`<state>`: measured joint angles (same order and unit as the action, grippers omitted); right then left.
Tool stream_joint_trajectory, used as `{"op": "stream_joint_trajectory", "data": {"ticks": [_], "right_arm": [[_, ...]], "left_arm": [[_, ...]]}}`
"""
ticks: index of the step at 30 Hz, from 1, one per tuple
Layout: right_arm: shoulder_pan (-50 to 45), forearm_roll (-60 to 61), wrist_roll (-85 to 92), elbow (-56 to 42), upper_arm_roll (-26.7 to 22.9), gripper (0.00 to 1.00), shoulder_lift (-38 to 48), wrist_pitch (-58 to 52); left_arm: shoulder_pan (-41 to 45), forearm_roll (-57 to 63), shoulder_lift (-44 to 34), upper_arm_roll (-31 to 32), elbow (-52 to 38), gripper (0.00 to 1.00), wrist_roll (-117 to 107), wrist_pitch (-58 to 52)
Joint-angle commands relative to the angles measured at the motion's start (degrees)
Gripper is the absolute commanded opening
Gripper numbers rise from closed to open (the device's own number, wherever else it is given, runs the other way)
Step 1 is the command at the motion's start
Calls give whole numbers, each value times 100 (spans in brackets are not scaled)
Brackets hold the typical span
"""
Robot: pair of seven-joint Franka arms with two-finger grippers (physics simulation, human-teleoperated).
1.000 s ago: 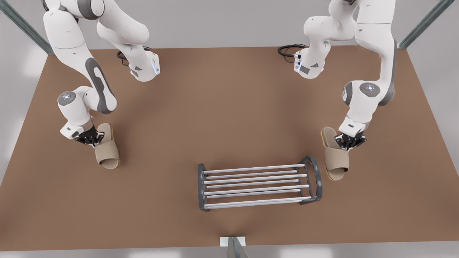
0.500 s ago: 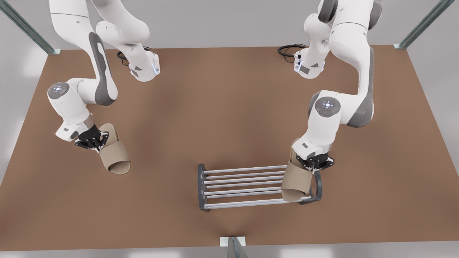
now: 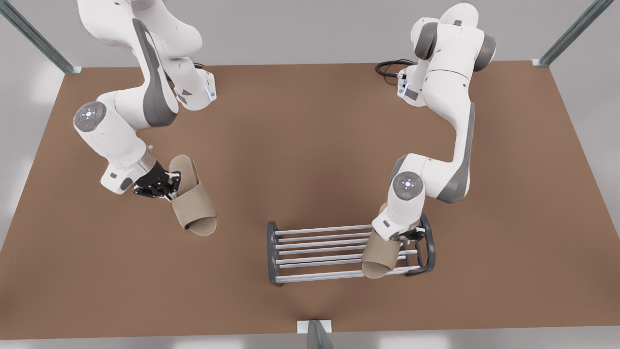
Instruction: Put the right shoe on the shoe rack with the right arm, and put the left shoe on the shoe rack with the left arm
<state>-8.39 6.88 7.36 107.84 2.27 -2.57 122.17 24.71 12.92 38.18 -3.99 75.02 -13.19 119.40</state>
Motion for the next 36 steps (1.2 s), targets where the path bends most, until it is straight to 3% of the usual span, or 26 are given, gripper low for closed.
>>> {"op": "stream_joint_trajectory", "data": {"ticks": [1, 11, 16, 19, 26, 36], "right_arm": [[-102, 138, -2643, -70, 132, 21, 2, -669], [-1508, 147, -5183, -2618, 212, 21, -1676, -1328], [-2308, 121, -6238, -4191, -69, 21, -2766, -1978], [-2387, 121, -6475, -4930, -105, 21, -3214, -2259], [-2396, 112, -6765, -5967, -60, 21, -4146, -1680], [-2475, 94, -6871, -6196, -52, 21, -4787, -546]], "left_arm": [[-1, 263, -29, -6, -5, 100, -685, 4], [-28, 527, -434, -489, -821, 100, 711, -1428], [-212, -800, -1207, -595, -1033, 100, 949, -3028], [-212, -1073, -1383, -779, -1007, 100, 958, -3142], [-195, -1055, -1409, -876, -989, 100, 967, -3336], [-195, -1011, -1348, -858, -989, 100, 879, -3318]]}}
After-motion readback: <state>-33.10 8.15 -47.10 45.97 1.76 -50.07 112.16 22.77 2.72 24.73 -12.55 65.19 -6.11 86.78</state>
